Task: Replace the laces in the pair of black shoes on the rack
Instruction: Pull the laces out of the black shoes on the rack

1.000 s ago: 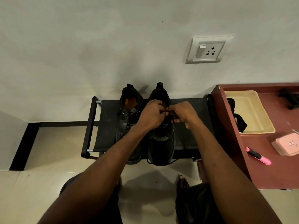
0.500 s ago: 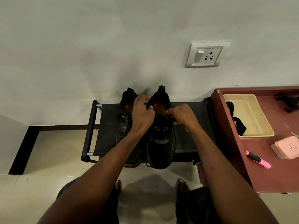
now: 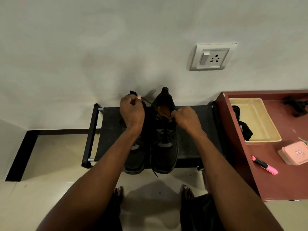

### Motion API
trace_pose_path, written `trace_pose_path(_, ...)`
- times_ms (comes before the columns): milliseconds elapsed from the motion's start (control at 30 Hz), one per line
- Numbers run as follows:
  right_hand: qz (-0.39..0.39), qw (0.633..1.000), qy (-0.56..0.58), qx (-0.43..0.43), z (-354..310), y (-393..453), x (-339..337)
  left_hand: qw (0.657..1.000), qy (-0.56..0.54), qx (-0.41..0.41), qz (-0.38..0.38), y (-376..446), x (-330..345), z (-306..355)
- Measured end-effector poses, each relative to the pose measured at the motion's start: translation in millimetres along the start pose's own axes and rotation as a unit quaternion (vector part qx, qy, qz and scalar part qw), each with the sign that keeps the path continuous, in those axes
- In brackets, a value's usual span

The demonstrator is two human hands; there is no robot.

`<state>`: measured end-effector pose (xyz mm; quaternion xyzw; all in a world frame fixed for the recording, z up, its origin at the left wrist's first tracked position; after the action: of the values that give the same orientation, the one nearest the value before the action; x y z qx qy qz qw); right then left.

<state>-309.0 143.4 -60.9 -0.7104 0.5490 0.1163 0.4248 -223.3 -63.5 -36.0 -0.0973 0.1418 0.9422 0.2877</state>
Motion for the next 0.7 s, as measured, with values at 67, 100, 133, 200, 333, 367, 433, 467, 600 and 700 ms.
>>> trace_pose_path(67,0.024,0.999,-0.026,-0.011,-0.4,-0.2,-1.1,0.993,0.052,0.095,-0.047,-5.5,7.4,15.3)
trace_pose_path(100,0.030,0.999,-0.038,-0.018,-0.9,-0.1,-1.7,0.983,0.069,0.144,-0.091,-9.9,16.9,21.6)
trace_pose_path(133,0.036,0.998,-0.054,-0.024,-1.5,0.0,-2.2,0.967,0.089,0.186,-0.148,-14.7,28.0,25.9)
trace_pose_path(200,0.049,0.994,-0.089,-0.031,-2.2,1.2,-5.9,0.918,0.132,0.242,-0.285,-27.6,54.8,25.0)
trace_pose_path(333,0.064,0.986,-0.150,-0.042,-4.2,3.1,-10.2,0.839,0.198,0.286,-0.418,-50.9,81.3,12.3)
trace_pose_path(367,0.067,0.983,-0.166,-0.046,-4.7,3.0,-9.3,0.838,0.198,0.295,-0.414,-52.7,81.7,12.3)
trace_pose_path(433,0.071,0.978,-0.187,-0.058,-6.3,1.8,-5.2,0.836,0.197,0.305,-0.411,-53.0,82.2,9.6)
trace_pose_path(467,0.070,0.977,-0.191,-0.063,-6.9,0.9,-3.0,0.835,0.200,0.302,-0.414,-52.6,81.7,7.0)
trace_pose_path(600,0.055,0.982,-0.167,-0.062,-4.9,1.0,-2.6,0.918,0.105,0.224,-0.309,-40.6,64.4,22.1)
trace_pose_path(700,0.034,0.988,-0.140,-0.048,-0.4,2.6,-4.8,0.989,0.016,0.117,-0.090,-17.0,30.4,25.7)
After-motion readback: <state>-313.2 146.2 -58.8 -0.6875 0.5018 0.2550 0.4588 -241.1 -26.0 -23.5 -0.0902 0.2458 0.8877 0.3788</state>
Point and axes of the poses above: each hand's wrist, its own y-axis towards the middle knuckle, its own x-axis out of the palm, z = x × y, the point moved 7 cm from there along y, towards the middle knuckle, and after that the axes turned 14 degrees about x, right-handed, at the moved point
